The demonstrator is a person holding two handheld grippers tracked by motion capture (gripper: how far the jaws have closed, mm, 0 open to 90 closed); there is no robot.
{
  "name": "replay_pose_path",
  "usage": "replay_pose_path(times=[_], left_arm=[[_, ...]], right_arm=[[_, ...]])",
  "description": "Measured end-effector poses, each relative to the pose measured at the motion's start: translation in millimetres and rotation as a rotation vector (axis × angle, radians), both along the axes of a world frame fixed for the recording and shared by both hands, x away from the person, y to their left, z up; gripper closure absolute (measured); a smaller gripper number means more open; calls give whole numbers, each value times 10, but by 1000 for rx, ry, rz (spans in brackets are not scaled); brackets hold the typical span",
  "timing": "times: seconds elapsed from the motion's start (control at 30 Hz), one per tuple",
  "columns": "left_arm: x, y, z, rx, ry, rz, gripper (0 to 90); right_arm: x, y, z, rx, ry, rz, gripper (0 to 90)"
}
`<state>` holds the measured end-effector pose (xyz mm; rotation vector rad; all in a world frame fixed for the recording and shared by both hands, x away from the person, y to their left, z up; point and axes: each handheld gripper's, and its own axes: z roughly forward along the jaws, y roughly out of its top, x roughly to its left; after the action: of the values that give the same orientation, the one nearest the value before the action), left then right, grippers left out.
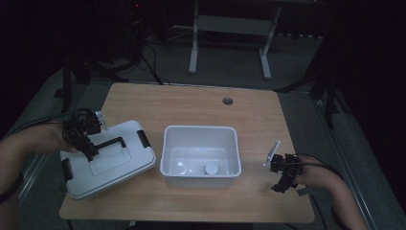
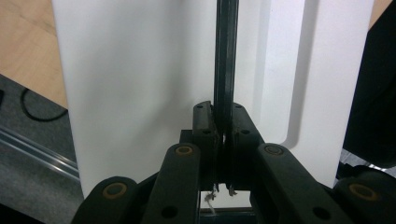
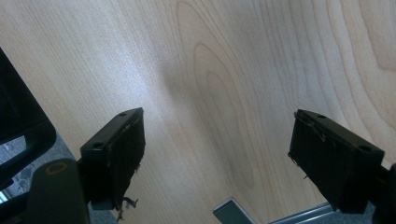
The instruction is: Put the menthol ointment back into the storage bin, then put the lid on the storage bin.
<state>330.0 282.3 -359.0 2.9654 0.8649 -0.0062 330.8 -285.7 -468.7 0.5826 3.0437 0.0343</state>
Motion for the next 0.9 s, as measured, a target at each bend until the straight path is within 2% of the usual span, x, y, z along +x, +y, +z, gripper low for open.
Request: replay_pose_path(times=[0.17, 0.47, 0.5, 0.57, 0.7, 0.9], left_arm=[[-18, -58, 174, -29, -23, -20, 837], [2, -199, 402, -42, -53, -58, 837], [2, -240, 470, -59, -70, -67, 837], [5, -291, 521, -63, -79, -81, 837], [28, -445, 563, -47, -89, -112, 837], [81, -741, 605, -54, -102, -178, 837]], right_arm=[[-2, 13, -8, 3, 3, 2, 177], [0, 25, 17, 2, 1, 6, 177], [-1, 23, 19, 3, 2, 4, 177], [1, 15, 20, 0, 1, 3, 177], [-1, 26, 24, -2, 1, 5, 177], [-1, 47, 38, 2, -2, 11, 177]])
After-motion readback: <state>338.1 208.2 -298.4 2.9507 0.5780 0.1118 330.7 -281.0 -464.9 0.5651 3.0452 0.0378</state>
